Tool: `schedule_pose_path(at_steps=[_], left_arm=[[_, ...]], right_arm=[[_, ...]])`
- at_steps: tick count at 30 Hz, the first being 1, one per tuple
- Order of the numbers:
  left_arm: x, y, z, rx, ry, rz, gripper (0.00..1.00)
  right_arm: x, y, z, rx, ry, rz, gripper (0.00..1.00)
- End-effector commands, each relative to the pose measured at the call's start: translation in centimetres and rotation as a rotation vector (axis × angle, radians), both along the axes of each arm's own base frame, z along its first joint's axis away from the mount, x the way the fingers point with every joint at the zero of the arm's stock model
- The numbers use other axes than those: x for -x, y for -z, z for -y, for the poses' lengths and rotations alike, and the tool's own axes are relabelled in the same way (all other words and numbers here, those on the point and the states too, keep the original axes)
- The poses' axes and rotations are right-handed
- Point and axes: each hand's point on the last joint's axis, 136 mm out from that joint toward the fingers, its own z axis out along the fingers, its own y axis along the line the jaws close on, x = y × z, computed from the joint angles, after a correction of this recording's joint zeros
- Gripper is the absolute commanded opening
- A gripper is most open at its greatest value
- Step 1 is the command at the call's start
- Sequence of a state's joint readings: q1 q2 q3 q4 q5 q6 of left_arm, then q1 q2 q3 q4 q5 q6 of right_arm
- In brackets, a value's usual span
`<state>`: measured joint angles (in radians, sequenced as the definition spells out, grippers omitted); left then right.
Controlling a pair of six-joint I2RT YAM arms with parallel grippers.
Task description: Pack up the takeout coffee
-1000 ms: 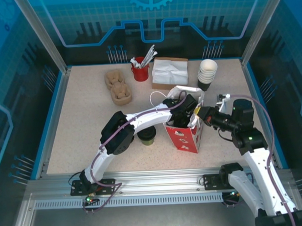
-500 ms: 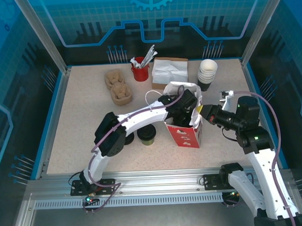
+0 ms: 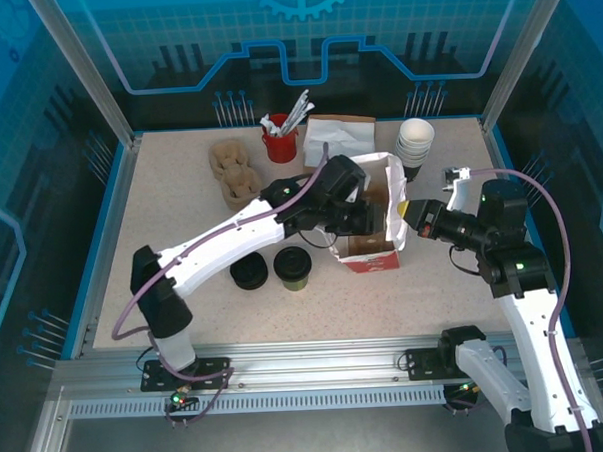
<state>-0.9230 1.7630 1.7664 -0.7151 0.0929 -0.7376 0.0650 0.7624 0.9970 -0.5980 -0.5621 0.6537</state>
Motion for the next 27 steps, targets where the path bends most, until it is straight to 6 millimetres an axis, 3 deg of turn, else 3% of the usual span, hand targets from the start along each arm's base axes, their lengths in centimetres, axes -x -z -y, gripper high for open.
schedule_pose_path(at_steps=[1,7,14,17,19,27], left_arm=[[0.4,-4.8,-2.0,0.058,-0.001,0.141,0.44],[0.6,-8.5,-5.6,0.114,-0.046,0.289,0.44],[1.1,-10.9,-9.5,0.147,-0.096,0.419,0.46],[1.3,-11.2,-10.5,0.14,-0.104,0.448,0.46],[1.4,-11.1,-10.8,0.139,-0.105,0.457,0.47],[1.6,-10.0,-10.8,0.119,-0.084,0.447,0.48]], right_arm=[[0.4,-1.7,-0.1,0.021,-0.064,0.093,0.0],[1.1,-2.8,-0.9,0.016,-0.188,0.223,0.0],[2.1,-2.0,-1.6,0.01,-0.302,0.312,0.0],[2.2,-2.0,-1.8,-0.004,-0.326,0.333,0.0],[2.0,-0.9,-1.9,-0.014,-0.328,0.312,0.0],[1.8,-0.5,-1.8,-0.039,-0.304,0.273,0.0]])
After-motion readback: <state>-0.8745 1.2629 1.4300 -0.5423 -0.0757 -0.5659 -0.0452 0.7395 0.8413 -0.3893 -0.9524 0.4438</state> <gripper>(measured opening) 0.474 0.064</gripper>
